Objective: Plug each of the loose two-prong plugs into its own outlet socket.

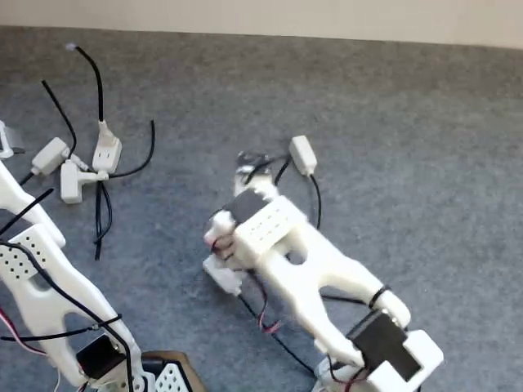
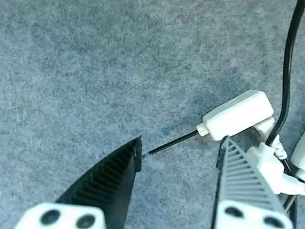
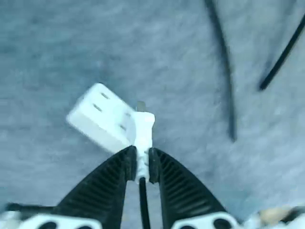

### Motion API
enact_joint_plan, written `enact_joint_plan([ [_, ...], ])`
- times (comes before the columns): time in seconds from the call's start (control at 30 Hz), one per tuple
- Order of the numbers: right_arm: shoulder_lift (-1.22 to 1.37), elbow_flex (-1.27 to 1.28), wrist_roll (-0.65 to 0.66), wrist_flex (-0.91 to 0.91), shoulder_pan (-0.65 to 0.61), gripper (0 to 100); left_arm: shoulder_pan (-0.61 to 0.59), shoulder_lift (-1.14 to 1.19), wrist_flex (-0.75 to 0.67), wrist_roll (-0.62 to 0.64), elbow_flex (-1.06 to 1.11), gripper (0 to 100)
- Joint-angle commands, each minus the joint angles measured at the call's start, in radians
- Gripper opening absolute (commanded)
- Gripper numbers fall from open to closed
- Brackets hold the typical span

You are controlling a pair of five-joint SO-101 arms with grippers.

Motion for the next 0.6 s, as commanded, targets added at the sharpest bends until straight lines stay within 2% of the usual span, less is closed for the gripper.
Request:
enact_joint_plan([
  [0.0, -0.013, -0.001, 0.710, -0.084, 0.142, 0.5, -0.002, -0.022, 0.035, 0.002, -0.051, 27],
  [0.03, -0.016, -0.001, 0.778, -0.090, 0.162, 0.5, -0.001, -0.033, 0.038, 0.002, -0.050, 27],
  [0.13, -0.018, -0.001, 0.807, -0.070, 0.194, 0.5, -0.002, -0.068, 0.043, 0.002, -0.047, 27],
  [0.27, -0.018, 0.005, 0.911, -0.074, 0.185, 0.5, -0.002, -0.113, 0.048, 0.002, 0.019, 27],
  [0.47, -0.016, 0.114, 0.933, -0.317, 0.177, 0.5, 0.015, -0.243, 0.044, -0.064, 0.320, 27],
  [0.57, -0.007, 0.170, 0.933, -0.366, 0.154, 0.5, 0.027, -0.297, 0.044, -0.114, 0.423, 27],
])
